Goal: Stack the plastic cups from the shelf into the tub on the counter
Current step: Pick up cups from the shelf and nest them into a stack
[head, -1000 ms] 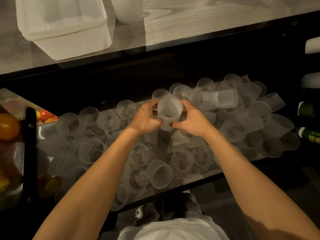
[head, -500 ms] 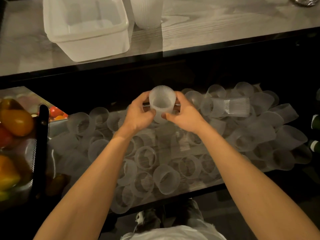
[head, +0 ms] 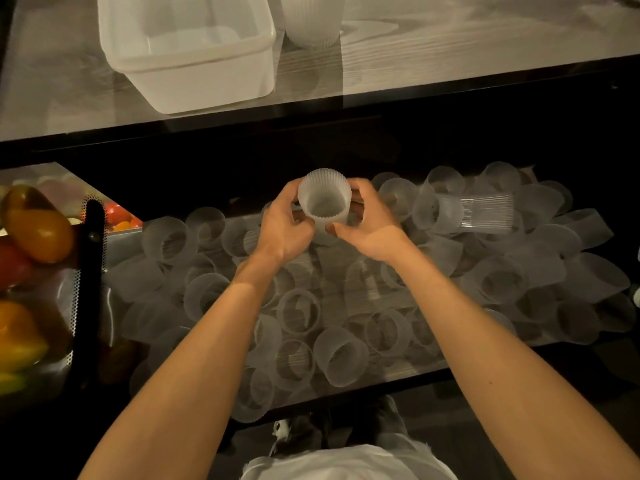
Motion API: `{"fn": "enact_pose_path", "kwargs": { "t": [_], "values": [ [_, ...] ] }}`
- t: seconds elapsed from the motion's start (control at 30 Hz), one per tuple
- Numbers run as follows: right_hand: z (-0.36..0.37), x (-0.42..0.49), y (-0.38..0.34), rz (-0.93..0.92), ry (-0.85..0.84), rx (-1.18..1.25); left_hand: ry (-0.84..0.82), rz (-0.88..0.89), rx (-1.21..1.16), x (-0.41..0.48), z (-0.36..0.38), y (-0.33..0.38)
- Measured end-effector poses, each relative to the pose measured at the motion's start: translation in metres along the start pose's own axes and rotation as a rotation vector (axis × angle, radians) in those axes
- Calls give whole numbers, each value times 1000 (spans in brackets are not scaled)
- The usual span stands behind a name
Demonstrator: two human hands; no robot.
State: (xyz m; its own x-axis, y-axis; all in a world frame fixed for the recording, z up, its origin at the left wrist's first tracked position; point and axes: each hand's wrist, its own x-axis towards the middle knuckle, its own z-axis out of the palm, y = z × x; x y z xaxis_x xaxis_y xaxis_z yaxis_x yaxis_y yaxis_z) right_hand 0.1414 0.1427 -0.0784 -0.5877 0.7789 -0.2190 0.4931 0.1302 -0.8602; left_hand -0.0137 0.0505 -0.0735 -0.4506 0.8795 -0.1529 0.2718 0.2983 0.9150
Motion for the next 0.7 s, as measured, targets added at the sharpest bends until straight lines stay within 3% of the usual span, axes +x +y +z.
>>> {"fn": "enact_pose_path", "kwargs": {
  "t": [0.4,0.7],
  "values": [
    [11,-8,7,66,-93,-123,-85,-90,110,-5,4,-24],
    [1,19,-41,-96,-38,-52,90,37,24,4,-34,9]
  ]
}}
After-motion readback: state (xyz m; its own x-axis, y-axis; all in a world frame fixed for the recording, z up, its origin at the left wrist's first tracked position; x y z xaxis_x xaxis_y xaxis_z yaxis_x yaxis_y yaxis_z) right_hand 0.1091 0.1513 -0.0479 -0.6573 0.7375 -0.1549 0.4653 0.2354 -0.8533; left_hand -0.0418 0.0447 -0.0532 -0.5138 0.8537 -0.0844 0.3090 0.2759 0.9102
